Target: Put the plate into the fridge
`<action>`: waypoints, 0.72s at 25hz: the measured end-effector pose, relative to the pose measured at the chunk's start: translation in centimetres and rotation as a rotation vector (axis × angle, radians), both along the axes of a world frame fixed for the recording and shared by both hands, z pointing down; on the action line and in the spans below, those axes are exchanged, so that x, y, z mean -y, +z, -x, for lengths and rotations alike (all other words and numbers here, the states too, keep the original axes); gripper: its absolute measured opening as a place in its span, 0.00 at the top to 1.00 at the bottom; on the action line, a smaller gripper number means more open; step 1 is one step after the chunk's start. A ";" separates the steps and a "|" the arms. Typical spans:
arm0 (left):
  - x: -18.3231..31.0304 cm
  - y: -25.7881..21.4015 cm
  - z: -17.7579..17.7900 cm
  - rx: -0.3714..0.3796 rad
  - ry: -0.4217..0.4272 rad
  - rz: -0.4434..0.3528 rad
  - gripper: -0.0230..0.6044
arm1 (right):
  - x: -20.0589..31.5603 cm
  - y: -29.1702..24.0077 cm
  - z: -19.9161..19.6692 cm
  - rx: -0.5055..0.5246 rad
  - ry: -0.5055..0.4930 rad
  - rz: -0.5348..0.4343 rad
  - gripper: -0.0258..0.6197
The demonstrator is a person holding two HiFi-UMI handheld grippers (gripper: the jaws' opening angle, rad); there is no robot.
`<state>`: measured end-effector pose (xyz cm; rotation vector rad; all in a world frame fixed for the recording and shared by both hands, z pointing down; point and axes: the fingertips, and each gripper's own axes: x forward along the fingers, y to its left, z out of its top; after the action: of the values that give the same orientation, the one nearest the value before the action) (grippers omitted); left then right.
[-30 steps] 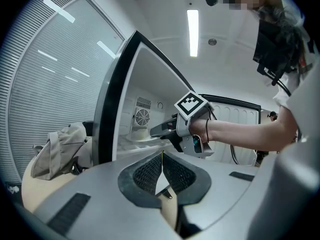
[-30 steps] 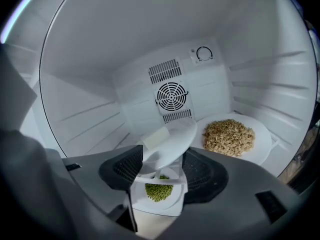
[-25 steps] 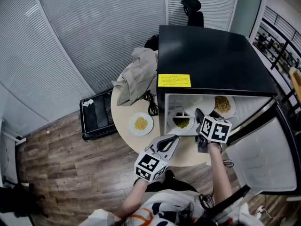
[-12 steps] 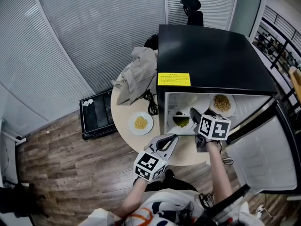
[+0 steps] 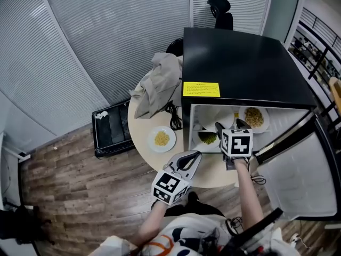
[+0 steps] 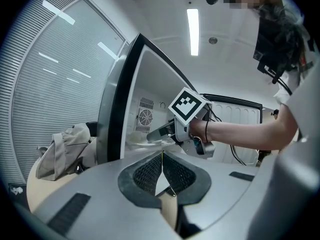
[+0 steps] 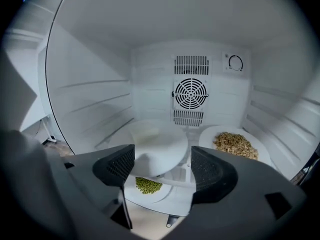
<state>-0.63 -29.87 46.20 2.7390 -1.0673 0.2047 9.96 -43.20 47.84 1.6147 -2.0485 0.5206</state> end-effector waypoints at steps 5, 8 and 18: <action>0.0 -0.2 0.1 -0.002 0.003 -0.003 0.94 | -0.4 -0.3 -0.2 0.090 0.010 0.012 0.43; -0.1 -0.1 0.0 -0.002 0.009 -0.006 0.94 | -1.0 -0.8 -0.3 0.160 0.016 0.010 0.43; -1.3 -0.7 -0.2 0.000 0.034 -0.018 0.94 | -4.6 -3.4 0.1 0.300 0.007 -0.085 0.45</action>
<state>-0.41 -28.60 45.48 2.7742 -1.0279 0.2005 9.85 -38.62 44.41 1.6771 -2.3095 0.7255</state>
